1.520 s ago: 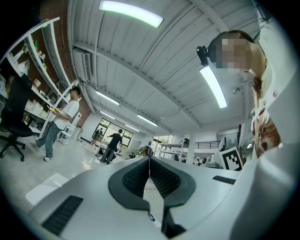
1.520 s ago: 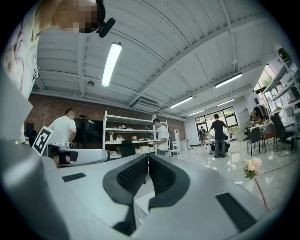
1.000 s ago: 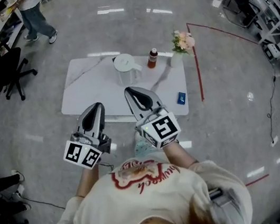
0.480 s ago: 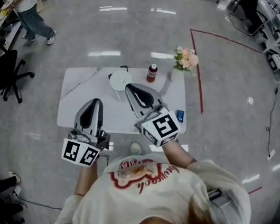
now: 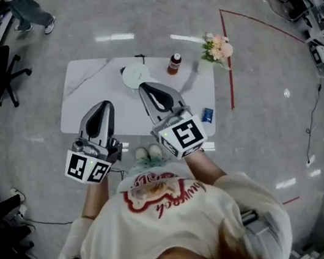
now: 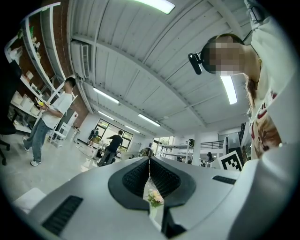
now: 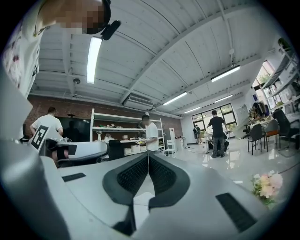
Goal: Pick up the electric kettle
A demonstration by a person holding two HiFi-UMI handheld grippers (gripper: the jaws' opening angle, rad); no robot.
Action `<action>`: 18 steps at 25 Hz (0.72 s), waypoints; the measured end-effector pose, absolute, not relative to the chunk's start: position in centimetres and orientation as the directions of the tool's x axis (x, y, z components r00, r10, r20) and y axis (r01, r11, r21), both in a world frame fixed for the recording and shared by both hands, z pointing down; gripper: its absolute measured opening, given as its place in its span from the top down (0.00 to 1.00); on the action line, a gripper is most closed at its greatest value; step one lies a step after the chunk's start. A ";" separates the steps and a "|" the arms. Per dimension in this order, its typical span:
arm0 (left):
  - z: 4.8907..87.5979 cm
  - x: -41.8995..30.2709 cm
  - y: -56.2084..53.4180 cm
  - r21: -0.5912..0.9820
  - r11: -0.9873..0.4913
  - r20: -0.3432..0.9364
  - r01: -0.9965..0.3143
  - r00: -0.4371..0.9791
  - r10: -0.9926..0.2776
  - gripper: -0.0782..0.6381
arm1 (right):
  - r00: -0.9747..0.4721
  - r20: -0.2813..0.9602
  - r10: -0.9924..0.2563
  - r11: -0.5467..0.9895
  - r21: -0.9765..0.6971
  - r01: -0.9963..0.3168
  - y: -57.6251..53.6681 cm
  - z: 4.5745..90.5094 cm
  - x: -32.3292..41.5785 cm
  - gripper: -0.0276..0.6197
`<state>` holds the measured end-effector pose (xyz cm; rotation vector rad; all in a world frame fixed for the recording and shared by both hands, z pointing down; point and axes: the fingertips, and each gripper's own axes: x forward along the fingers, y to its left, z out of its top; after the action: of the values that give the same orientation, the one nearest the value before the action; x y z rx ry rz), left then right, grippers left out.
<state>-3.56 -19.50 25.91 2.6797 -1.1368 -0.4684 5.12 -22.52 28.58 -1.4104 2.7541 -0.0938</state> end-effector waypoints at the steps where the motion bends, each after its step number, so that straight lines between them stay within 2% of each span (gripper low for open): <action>1: 26.3 -3.7 -19.9 0.299 -0.687 -0.204 -0.662 0.659 -0.724 0.87 | -0.581 -0.006 -0.814 0.580 -0.079 -0.811 -22.9 28.9 5.0 0.93; 18: 38.2 -4.3 -24.8 0.395 -0.661 -0.078 -0.638 0.694 -0.716 0.87 | -0.528 0.133 -0.839 0.511 -0.143 -0.848 -26.6 39.7 3.1 0.93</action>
<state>-4.33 -24.79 38.16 2.5680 -1.0629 -0.3239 3.10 -26.56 39.67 -1.5479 2.7705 -0.3046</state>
